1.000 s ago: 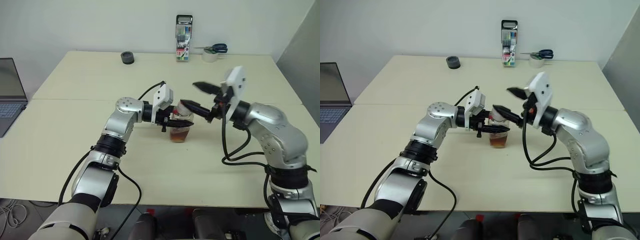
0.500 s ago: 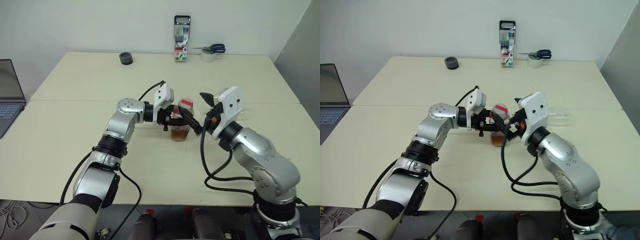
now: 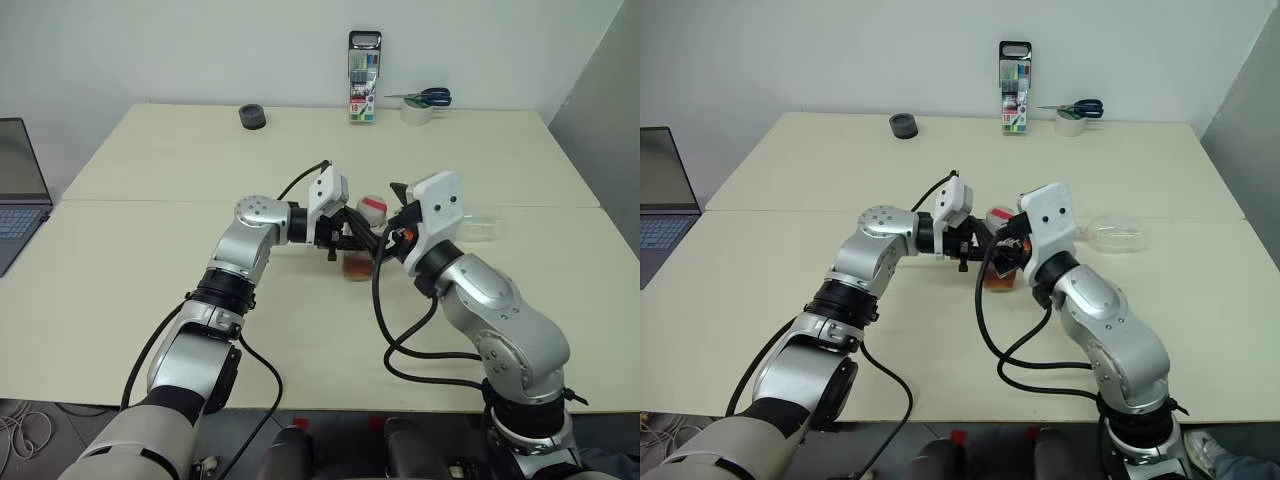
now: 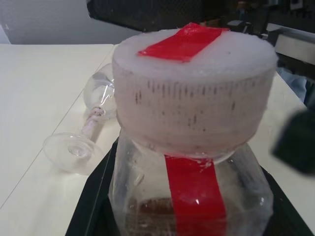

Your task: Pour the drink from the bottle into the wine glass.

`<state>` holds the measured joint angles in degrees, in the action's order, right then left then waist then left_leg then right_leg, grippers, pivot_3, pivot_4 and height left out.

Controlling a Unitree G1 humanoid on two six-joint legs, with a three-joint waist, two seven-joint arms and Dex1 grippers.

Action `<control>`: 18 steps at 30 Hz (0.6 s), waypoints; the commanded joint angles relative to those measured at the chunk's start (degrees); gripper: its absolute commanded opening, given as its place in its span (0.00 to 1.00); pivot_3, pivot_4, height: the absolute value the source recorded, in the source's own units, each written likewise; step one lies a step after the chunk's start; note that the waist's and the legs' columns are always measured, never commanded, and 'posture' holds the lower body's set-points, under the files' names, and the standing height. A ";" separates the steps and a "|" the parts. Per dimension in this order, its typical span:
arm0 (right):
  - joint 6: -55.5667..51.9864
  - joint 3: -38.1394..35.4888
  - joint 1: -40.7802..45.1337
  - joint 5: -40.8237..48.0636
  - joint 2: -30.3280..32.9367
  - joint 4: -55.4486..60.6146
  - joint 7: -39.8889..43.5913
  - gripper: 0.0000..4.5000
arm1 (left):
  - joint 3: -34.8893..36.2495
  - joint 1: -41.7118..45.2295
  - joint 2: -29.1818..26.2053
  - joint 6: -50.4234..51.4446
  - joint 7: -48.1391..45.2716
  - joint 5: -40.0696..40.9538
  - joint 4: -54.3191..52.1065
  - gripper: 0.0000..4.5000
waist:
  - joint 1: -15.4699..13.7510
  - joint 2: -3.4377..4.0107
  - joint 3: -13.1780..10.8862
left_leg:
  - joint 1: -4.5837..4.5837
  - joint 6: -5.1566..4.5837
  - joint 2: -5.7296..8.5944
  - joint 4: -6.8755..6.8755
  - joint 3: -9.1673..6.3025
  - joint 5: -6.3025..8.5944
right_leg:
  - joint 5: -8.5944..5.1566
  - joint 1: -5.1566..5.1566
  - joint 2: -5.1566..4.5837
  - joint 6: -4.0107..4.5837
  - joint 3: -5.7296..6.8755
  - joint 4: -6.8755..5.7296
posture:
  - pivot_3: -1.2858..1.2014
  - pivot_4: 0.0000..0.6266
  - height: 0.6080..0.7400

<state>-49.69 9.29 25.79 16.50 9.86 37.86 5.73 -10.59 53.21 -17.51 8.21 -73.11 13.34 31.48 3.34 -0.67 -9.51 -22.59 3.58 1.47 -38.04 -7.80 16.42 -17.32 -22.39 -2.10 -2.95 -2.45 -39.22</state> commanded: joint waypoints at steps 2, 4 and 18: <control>0.20 -0.31 1.07 -0.54 -0.73 1.01 -0.27 1.00 | 1.11 1.83 0.37 -1.54 0.02 0.26 -0.55 0.40 | 0.02 0.00 0.00 | 0.00 0.00 0.00 0.00 0.00 0.00 | 0.00 0.00 0.00 0.00 0.00 0.00 | 0.52 0.24 1.00; 0.21 -0.54 1.20 -0.73 -0.90 0.79 -0.47 1.00 | 1.09 1.85 0.39 -1.63 -0.04 0.27 -0.44 0.40 | 0.02 0.00 0.00 | 0.00 0.00 0.00 0.00 0.00 0.00 | 0.00 0.00 0.00 0.00 -0.01 -0.01 | 0.52 0.24 1.00; -0.92 -0.26 1.19 -1.25 -1.21 -0.18 0.02 0.92 | 0.99 1.86 0.25 -2.09 -0.51 0.20 -0.33 0.40 | 0.08 0.00 0.00 | 0.03 0.00 0.00 0.00 0.01 0.00 | 0.00 0.00 0.00 0.00 -0.01 -0.09 | 0.52 0.24 1.00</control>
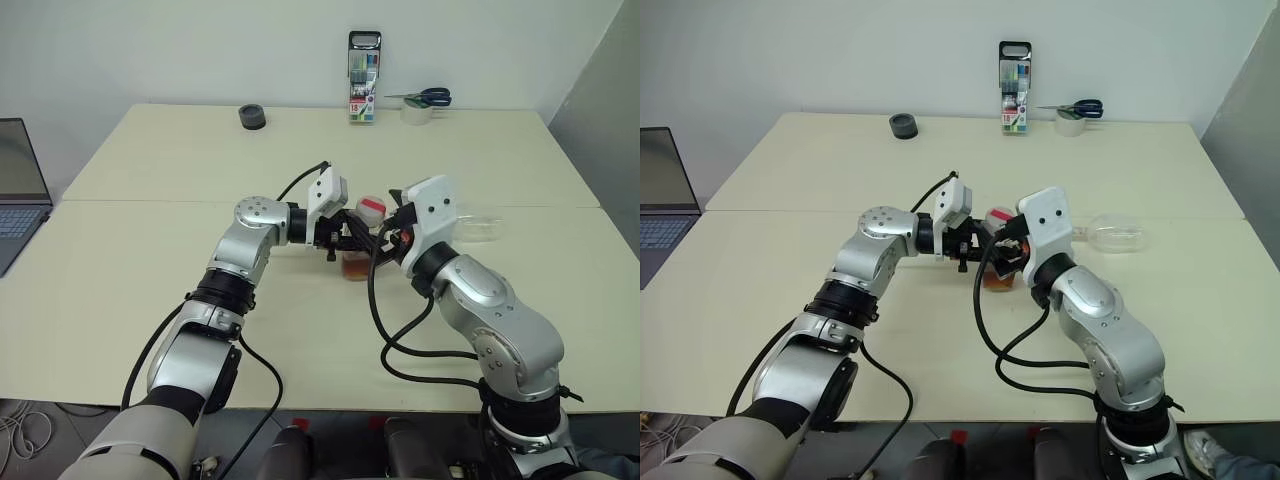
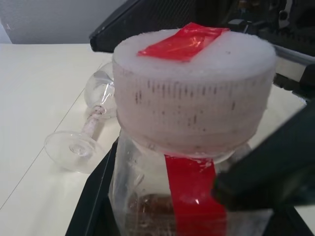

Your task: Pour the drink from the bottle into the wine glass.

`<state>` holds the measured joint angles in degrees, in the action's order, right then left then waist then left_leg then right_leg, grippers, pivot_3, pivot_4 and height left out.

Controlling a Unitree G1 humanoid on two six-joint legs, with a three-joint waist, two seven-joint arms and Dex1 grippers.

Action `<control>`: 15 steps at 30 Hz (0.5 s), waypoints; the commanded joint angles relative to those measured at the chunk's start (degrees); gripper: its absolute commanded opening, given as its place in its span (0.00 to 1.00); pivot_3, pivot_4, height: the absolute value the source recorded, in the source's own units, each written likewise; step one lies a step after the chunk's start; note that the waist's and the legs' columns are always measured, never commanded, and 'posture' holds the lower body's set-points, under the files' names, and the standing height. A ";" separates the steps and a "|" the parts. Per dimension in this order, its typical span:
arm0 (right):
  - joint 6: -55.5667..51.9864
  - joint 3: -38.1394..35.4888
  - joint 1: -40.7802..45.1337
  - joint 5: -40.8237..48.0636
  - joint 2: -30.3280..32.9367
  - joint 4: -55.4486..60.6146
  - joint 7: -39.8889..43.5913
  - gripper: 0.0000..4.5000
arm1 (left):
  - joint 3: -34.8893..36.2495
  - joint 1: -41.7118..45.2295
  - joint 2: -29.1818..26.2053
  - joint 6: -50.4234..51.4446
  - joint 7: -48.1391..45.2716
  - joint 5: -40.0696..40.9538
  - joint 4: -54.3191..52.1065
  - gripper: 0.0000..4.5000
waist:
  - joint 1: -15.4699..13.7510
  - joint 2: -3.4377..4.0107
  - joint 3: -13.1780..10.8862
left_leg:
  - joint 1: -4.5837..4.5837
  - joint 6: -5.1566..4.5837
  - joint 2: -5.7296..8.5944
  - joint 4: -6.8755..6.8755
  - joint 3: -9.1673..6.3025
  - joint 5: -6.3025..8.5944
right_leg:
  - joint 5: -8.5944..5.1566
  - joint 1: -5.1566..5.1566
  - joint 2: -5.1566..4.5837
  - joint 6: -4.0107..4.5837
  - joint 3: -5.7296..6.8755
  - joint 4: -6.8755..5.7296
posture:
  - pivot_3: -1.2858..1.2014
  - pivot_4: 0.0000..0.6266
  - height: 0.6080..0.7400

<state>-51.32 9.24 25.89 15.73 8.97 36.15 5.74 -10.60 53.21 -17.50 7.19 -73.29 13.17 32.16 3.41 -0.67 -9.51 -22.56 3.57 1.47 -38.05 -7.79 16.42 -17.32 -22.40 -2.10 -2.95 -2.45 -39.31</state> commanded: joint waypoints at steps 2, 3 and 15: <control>1.60 -0.12 1.21 -0.78 -0.29 1.44 0.15 0.92 | 0.99 1.81 0.21 -0.99 -0.33 0.37 -1.13 0.40 | 0.01 0.00 0.00 | 0.00 0.00 0.00 0.00 0.00 0.00 | 0.00 0.00 0.00 0.00 0.00 -0.01 | 0.52 0.24 1.00; 1.99 -0.18 1.25 -0.91 -0.40 1.38 0.18 0.92 | 0.98 1.78 0.20 -0.96 -0.34 0.38 -1.19 0.40 | 0.01 0.00 0.00 | 0.01 0.00 0.00 0.00 0.00 0.00 | 0.00 0.00 0.00 0.00 0.00 -0.02 | 0.52 0.24 1.00; 4.75 -0.01 1.27 -2.77 -2.51 -0.19 -0.87 0.92 | 1.01 1.57 0.07 -0.62 -0.48 0.51 -1.70 0.40 | 0.04 0.00 0.00 | 0.04 0.00 0.00 0.00 0.00 0.00 | 0.00 -0.01 0.00 0.00 0.00 -0.10 | 0.52 0.24 1.00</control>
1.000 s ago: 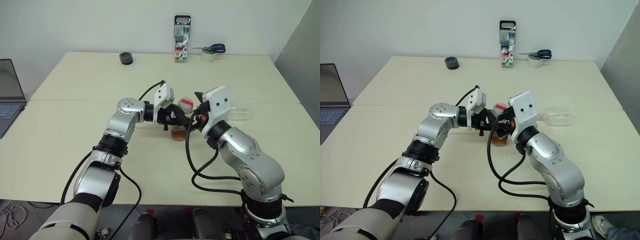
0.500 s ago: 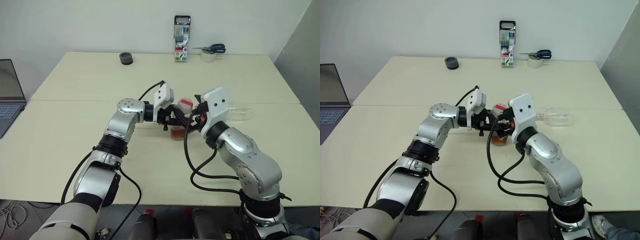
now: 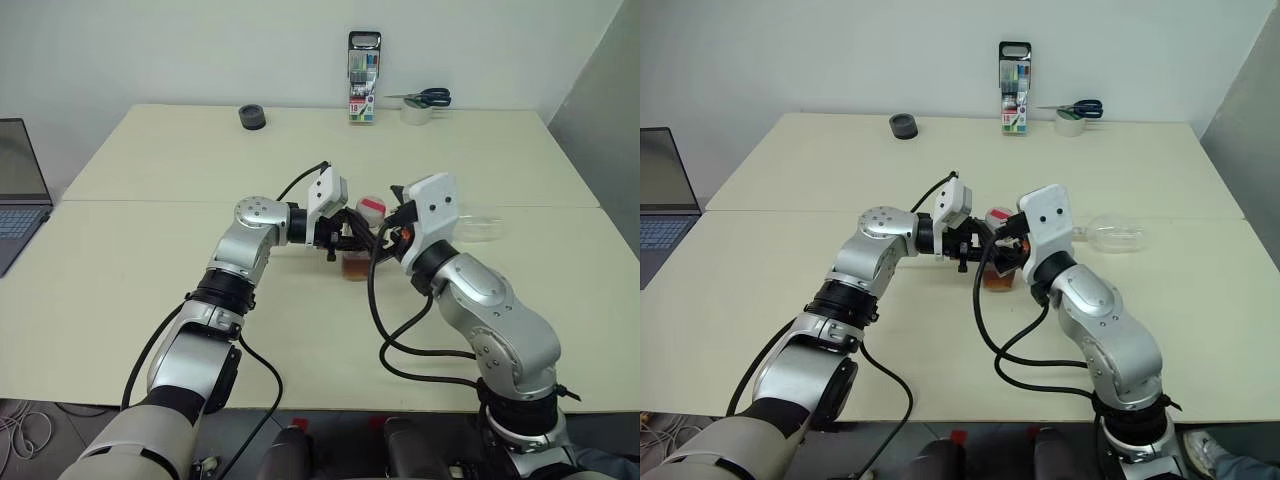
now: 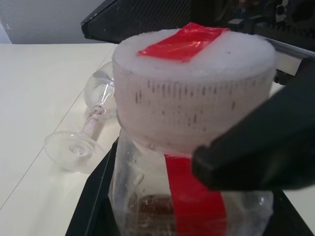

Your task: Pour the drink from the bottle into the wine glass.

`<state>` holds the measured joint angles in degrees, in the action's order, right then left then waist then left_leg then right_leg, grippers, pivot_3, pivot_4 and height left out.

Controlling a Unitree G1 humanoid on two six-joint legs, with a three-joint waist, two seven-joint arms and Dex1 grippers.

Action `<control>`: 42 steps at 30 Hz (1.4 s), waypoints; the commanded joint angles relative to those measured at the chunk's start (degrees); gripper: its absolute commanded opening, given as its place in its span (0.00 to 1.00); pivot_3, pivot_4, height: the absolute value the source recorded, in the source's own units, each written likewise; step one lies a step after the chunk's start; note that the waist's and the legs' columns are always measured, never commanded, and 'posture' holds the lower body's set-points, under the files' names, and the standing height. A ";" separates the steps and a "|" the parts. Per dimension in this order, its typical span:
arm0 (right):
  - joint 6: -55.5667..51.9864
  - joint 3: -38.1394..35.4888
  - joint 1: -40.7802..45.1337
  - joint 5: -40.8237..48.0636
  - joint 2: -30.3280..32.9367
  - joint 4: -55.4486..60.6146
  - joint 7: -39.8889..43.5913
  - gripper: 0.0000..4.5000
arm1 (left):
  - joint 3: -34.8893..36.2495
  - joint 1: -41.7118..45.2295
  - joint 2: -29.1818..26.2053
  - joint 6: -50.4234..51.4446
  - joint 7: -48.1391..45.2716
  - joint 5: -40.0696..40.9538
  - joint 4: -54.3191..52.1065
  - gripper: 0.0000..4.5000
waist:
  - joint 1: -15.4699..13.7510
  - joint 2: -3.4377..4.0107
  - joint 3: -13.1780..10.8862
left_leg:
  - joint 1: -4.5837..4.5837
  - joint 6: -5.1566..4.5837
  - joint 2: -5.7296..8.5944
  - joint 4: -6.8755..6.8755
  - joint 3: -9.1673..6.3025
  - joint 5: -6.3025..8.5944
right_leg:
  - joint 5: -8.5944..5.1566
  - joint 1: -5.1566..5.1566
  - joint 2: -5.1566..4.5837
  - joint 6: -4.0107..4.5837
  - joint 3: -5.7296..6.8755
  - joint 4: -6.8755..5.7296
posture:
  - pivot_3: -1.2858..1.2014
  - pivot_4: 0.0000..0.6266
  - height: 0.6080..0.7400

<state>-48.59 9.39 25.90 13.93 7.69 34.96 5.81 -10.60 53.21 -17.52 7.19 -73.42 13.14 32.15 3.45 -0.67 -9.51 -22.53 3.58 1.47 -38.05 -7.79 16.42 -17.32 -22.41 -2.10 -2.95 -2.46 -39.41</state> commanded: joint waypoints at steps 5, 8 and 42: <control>1.67 -2.40 0.94 -0.63 -5.24 -0.54 -3.15 0.92 | 1.09 1.51 0.17 -0.38 -0.25 0.70 -1.96 0.40 | 0.03 0.00 0.00 | 0.01 0.00 -0.01 0.00 -0.01 0.00 | 0.00 -0.06 0.01 0.00 -0.02 -0.09 | 0.52 0.24 1.00; 2.41 -1.55 0.97 -1.98 -4.93 -0.61 -3.07 0.92 | 1.09 1.49 0.13 -0.31 -0.20 0.68 -2.00 0.40 | 0.06 0.00 0.00 | 0.00 0.00 0.00 -0.01 -0.01 0.00 | 0.00 -0.07 0.00 0.00 -0.03 -0.11 | 0.52 0.24 1.00; 12.02 0.27 18.72 13.56 18.28 -25.71 46.42 0.43 | -0.38 2.59 -2.42 -3.37 -5.40 -0.24 -1.16 0.40 | 0.96 -0.01 -0.01 | 0.06 -0.04 -0.05 0.02 0.10 -0.02 | 0.00 -0.04 0.05 0.00 0.02 -0.12 | 0.52 0.24 1.00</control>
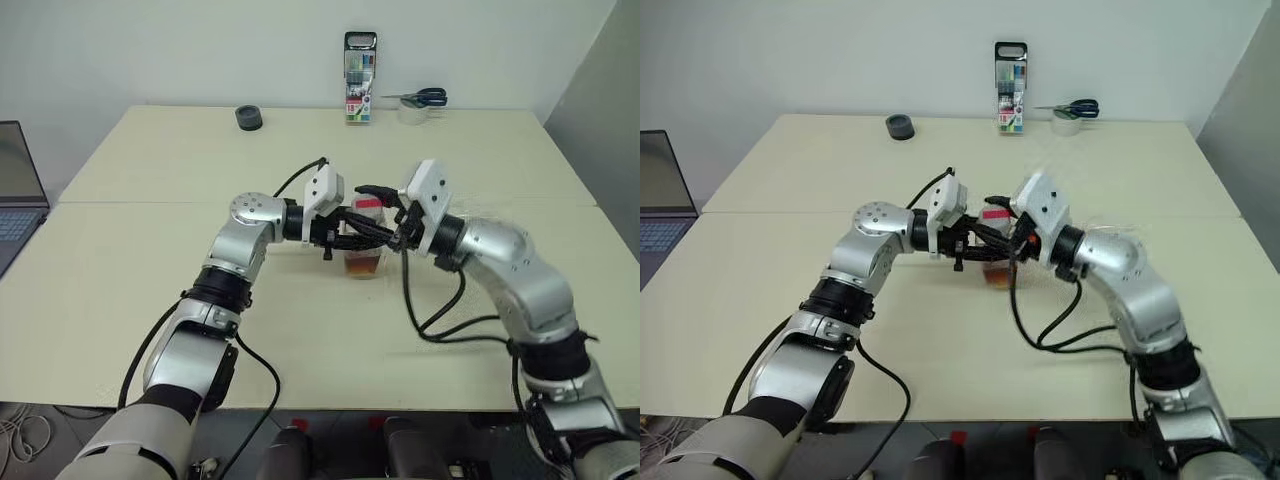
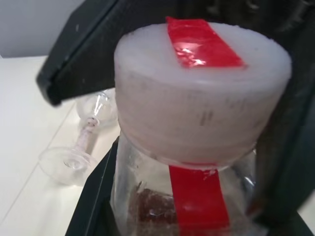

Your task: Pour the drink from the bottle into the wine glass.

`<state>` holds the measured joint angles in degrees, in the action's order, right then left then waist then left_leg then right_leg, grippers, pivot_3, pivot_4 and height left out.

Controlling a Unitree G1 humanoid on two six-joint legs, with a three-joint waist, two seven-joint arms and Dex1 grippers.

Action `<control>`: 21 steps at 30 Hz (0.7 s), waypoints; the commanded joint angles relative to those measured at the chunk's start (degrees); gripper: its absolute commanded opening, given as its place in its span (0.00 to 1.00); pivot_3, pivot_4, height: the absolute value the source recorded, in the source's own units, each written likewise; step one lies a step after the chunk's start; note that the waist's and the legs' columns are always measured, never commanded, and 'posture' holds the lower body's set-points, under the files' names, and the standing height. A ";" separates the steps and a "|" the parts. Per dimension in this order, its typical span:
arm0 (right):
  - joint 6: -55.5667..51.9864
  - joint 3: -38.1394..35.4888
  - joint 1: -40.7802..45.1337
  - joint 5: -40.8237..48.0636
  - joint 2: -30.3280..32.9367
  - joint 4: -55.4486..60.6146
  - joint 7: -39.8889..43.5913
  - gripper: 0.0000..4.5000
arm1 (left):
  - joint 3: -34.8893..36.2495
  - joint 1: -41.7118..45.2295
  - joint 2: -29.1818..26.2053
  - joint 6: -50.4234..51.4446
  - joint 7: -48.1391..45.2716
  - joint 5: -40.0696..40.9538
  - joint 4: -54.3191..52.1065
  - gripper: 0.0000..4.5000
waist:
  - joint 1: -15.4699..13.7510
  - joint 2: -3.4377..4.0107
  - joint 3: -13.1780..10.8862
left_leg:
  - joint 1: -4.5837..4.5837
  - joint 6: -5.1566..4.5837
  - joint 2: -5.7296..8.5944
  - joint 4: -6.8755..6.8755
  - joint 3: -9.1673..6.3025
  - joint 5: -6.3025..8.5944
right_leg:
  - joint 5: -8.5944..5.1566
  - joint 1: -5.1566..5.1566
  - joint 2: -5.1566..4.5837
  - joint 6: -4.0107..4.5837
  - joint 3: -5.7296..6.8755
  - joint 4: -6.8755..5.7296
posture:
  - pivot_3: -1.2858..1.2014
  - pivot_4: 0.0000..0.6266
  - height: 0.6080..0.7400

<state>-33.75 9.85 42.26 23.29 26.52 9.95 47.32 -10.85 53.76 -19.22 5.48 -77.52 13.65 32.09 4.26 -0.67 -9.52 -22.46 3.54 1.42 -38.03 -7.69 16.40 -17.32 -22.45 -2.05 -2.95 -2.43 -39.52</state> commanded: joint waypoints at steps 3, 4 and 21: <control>-2.10 -2.69 2.24 2.83 -1.31 -0.90 1.28 0.51 | 0.37 1.93 -0.67 -1.41 -0.81 -0.87 -1.23 0.40 | 0.27 0.00 0.00 | -0.03 0.01 0.00 0.04 -0.08 0.00 | 0.00 -0.01 -0.03 0.00 0.05 0.02 | 0.52 0.24 1.00; -1.38 -4.11 1.76 2.13 -1.29 -0.28 -0.50 0.60 | 0.58 1.88 -0.66 -1.14 -0.54 -0.85 -1.30 0.40 | 0.30 0.00 0.00 | -0.07 0.01 0.00 0.04 -0.08 -0.01 | 0.00 -0.04 -0.05 0.00 0.05 0.03 | 0.52 0.24 1.00; -11.16 1.57 -12.10 -13.14 -14.82 25.58 -38.28 0.94 | 1.31 2.98 0.73 1.35 4.00 -1.20 0.55 0.39 | 0.46 0.00 0.01 | -0.36 0.09 0.04 -0.04 -0.07 -0.14 | 0.00 -0.75 -0.13 0.00 -0.17 -0.53 | 0.52 0.24 1.00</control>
<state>-45.95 11.68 29.74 12.08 12.11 34.22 11.48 -10.84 54.78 -18.21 7.10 -73.86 12.12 33.44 4.72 -0.67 -9.51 -22.83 3.63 1.47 -38.08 -7.77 16.26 -17.32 -23.20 -2.19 -2.95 -2.60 -40.05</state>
